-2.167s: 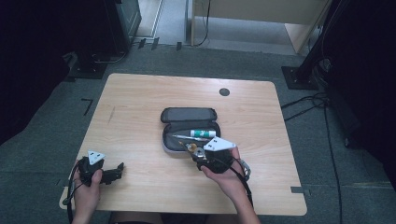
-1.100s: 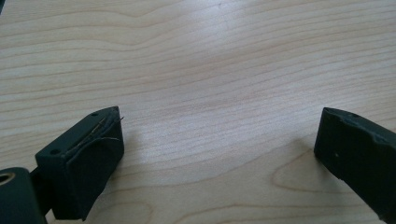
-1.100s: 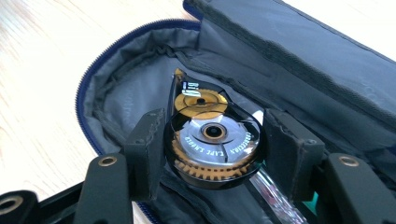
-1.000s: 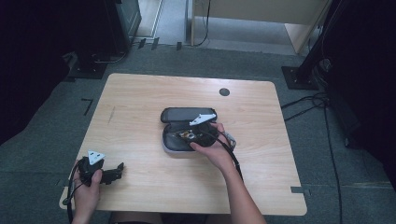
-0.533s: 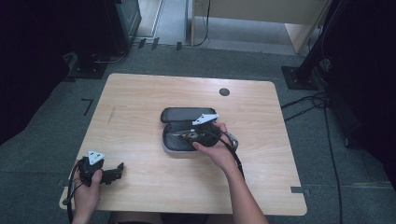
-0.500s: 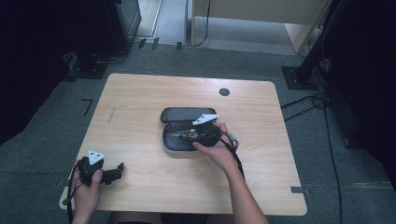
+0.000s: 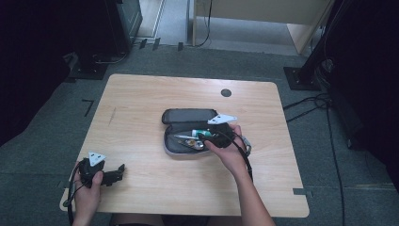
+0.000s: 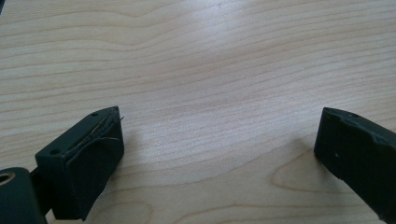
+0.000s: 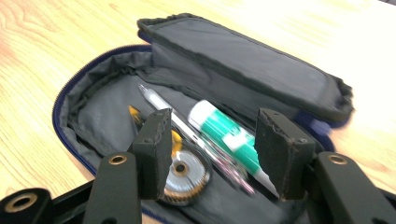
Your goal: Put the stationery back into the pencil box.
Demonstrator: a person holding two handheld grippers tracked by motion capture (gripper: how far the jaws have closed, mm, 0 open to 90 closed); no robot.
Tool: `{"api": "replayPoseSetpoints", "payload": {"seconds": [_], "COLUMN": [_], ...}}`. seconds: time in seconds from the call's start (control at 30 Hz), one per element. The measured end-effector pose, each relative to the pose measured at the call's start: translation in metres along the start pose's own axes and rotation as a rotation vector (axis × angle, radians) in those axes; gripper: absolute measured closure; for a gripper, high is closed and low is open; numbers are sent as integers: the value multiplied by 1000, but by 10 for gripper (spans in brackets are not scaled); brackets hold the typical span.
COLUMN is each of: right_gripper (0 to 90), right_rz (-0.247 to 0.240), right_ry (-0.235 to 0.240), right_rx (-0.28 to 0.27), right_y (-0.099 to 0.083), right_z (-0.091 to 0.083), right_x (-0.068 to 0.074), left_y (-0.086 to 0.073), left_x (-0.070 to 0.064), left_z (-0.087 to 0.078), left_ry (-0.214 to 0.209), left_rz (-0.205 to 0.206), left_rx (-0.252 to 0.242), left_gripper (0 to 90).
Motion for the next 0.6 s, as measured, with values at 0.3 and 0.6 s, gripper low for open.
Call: {"api": "replayPoseSetpoints", "payload": {"seconds": [0.3,0.6], "right_gripper": [375,134], "right_rz": [49,132], "right_ry": [-29,-116], "right_rx": [-27,-14], "right_y": [-19,-41], "right_z": [-16,-34], "right_x": [-11,-29], "left_y": [0,0], "left_x": [0,0], "left_z": [0,0], "left_ry": [0,1], "left_rz": [-1,2], "left_rx": [0,0], "left_gripper": [17,17]}}
Point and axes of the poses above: each handheld gripper's, and its own axes: z roughly forward along the jaws, y roughly out of its top, x roughly to its left, the point moved 9 cm from there along z, roughly forward along the jaws, and after that the axes turned 7 degrees about -z, right-handed, at the moved point
